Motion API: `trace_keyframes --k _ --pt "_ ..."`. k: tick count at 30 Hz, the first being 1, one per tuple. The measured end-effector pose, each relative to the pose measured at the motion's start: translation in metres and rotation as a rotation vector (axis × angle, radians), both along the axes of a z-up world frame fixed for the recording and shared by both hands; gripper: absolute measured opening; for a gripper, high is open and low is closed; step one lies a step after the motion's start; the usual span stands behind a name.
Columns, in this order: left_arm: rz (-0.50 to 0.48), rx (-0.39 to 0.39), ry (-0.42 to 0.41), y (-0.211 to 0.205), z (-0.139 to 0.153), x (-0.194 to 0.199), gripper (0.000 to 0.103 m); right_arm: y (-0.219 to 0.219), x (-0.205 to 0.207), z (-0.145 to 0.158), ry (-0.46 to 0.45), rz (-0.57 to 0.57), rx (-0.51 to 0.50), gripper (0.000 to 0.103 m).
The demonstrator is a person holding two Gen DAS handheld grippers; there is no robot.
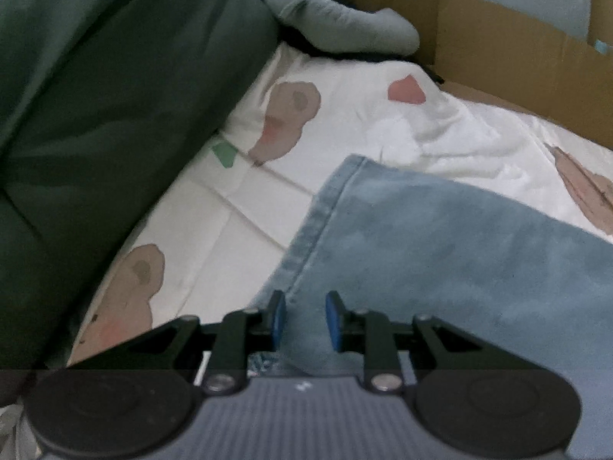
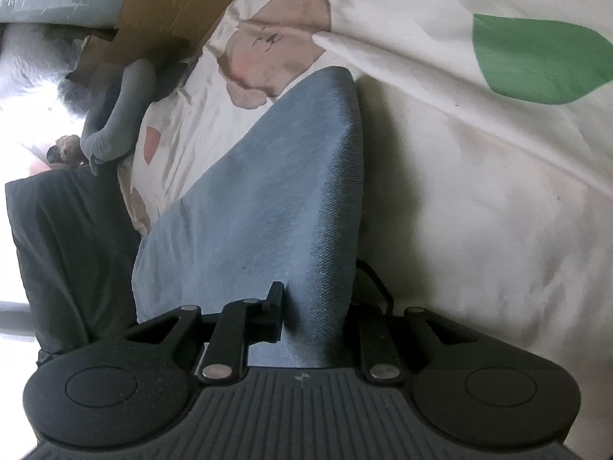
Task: Fold clothes
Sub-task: 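Carry the jeans edge with the right gripper while the left gripper moves to the jeans hem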
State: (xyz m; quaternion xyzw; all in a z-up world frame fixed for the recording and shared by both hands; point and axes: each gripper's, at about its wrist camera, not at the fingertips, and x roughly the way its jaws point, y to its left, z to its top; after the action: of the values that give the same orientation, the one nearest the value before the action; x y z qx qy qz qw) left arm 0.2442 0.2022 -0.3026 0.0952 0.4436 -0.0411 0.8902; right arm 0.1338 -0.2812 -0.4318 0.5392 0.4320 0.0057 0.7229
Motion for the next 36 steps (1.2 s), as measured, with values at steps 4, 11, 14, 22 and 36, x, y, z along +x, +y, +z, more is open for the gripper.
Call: trace_keyframes --k 4,11,14,22,36 --pt "-0.043 0.028 0.003 0.000 -0.005 -0.001 0.025 -0.002 -0.001 -0.003 0.001 -0.009 0.020 0.021" --pt "-0.035 0.007 0.030 0.008 -0.015 0.003 0.021 0.000 0.008 0.013 -0.023 0.068 -0.040 0.009" --pt "-0.036 -0.006 0.039 0.011 -0.016 0.005 0.021 0.003 0.019 0.030 -0.022 0.131 -0.096 0.007" --pt "-0.029 -0.025 0.033 0.012 -0.018 0.002 0.020 0.002 0.035 0.076 -0.058 0.217 -0.153 0.006" --pt "-0.012 -0.166 0.039 -0.007 -0.021 -0.016 0.019 -0.028 0.072 0.144 -0.083 0.365 -0.296 0.005"
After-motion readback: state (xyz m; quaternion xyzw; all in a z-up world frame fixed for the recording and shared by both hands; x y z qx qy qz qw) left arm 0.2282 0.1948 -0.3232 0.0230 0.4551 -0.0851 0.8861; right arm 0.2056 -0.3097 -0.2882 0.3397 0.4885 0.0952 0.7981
